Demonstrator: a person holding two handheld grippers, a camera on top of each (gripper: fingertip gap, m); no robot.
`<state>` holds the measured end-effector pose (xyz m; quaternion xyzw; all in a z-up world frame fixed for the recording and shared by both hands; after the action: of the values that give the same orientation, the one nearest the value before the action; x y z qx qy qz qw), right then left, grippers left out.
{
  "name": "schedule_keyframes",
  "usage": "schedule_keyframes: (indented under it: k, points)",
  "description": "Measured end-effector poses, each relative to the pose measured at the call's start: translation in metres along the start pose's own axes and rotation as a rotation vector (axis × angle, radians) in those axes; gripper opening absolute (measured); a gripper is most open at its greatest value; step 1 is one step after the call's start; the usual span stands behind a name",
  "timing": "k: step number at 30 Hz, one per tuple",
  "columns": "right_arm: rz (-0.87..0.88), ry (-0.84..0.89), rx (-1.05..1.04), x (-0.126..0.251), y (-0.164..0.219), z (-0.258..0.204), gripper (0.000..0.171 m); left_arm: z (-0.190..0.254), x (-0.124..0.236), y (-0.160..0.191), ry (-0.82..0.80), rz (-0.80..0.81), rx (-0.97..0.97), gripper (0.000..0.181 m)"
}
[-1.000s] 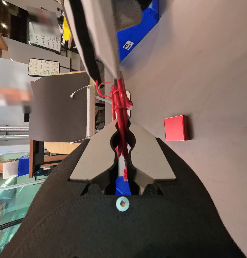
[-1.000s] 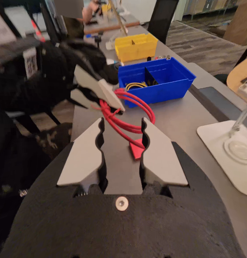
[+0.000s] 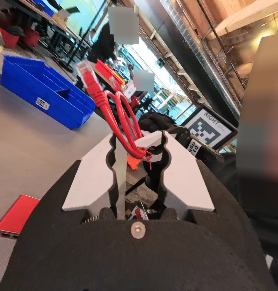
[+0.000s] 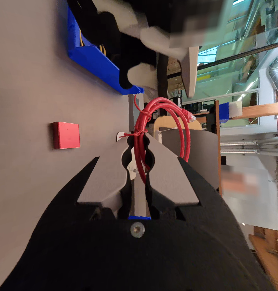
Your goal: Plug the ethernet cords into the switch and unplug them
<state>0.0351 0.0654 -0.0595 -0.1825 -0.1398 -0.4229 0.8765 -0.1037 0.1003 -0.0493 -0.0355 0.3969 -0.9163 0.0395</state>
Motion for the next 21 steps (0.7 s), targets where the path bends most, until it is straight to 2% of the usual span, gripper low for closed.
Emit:
schedule_keyframes:
  k: [1,3,8,9,10,11,13,16,19,21]
  points:
    - [0.005,0.003,0.013,-0.001,-0.004,-0.002,0.008,-0.001,-0.003,0.002,0.012,-0.017,0.004,0.05]
    - [0.02,0.009,0.028,-0.002,-0.01,-0.005,0.008,-0.003,-0.004,0.002,-0.002,0.003,-0.005,0.024]
    - [0.035,-0.014,-0.043,-0.008,-0.009,-0.003,0.011,-0.002,-0.004,0.001,0.004,0.049,-0.051,0.007]
    - [0.042,-0.048,-0.085,-0.01,-0.006,-0.002,0.018,0.001,-0.003,-0.001,-0.028,0.074,-0.093,0.004]
    - [0.041,-0.084,-0.132,-0.013,-0.002,-0.001,0.038,0.001,-0.001,-0.003,-0.085,0.082,-0.128,0.001]
    - [0.04,-0.112,-0.178,-0.014,0.004,0.001,0.047,0.003,0.001,-0.005,-0.123,0.088,-0.154,0.001]
    - [0.1,-0.149,-0.262,-0.012,0.009,0.006,0.053,0.007,0.007,-0.009,-0.169,0.131,-0.206,0.001]
    - [0.192,-0.171,-0.347,-0.004,0.007,0.015,0.043,0.011,0.01,-0.013,-0.265,0.187,-0.282,0.001]
    - [0.302,-0.205,-0.443,0.001,-0.004,0.018,0.042,0.016,0.01,-0.015,-0.325,0.216,-0.318,0.001]
    - [0.303,-0.155,-0.449,-0.004,-0.01,0.016,0.043,0.018,0.006,-0.015,-0.354,0.219,-0.322,0.001]
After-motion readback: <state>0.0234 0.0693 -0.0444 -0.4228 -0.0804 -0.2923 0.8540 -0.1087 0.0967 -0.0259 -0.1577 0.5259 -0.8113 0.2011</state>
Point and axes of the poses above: each gripper's, where its closed fingertips meet, x back along the fingers, y out of its underside, z = x × y across the jaws, the point moved 7 cm from there along x, back along the fingers, and after that the axes turned 10 degrees about -z, right-handed, at the moved point
